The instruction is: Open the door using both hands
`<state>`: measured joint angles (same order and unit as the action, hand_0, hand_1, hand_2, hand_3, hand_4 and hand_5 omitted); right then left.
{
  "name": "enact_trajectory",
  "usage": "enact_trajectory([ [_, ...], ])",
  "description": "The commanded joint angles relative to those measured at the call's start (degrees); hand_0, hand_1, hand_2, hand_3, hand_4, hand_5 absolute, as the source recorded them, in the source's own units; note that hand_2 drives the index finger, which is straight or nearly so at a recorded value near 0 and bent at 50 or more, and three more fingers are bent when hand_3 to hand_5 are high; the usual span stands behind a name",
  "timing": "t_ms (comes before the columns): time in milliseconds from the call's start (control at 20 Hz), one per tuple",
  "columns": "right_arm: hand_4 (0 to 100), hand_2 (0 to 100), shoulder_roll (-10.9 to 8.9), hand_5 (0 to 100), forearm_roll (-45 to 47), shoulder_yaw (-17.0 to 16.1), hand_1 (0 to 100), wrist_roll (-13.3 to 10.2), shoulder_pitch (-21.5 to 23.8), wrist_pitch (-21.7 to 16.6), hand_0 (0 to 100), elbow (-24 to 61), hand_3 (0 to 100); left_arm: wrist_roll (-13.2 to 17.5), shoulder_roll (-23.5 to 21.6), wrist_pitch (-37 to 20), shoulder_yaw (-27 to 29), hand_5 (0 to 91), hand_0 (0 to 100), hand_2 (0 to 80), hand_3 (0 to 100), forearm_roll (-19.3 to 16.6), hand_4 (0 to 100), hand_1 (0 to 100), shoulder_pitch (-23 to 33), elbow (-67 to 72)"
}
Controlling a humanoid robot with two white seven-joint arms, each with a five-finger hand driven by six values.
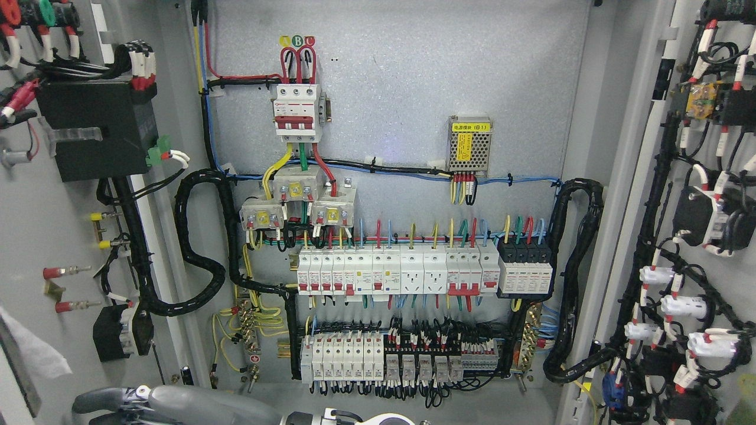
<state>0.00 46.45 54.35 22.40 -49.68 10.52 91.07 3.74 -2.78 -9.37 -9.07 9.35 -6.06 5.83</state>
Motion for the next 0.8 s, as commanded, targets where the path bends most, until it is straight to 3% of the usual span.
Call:
enact_trajectory([
  [0, 0, 0, 0.0, 0, 1.0, 4.7, 0, -0.3, -1.8, 0.0, 22, -1.4, 0, 0.0, 0.1, 0.0, 0.0, 0.0, 30, 2.8, 3, 0.0, 4, 0, 0.3, 0.0],
  [751, 0, 0, 0.0, 0, 2.2, 6.5, 0, -0.2, -3.1, -0.1, 22, -1.9, 0, -0.1, -0.1, -0.4, 0.1, 0.0, 30, 2.7, 3, 0.1, 4, 0, 1.8, -0.1],
])
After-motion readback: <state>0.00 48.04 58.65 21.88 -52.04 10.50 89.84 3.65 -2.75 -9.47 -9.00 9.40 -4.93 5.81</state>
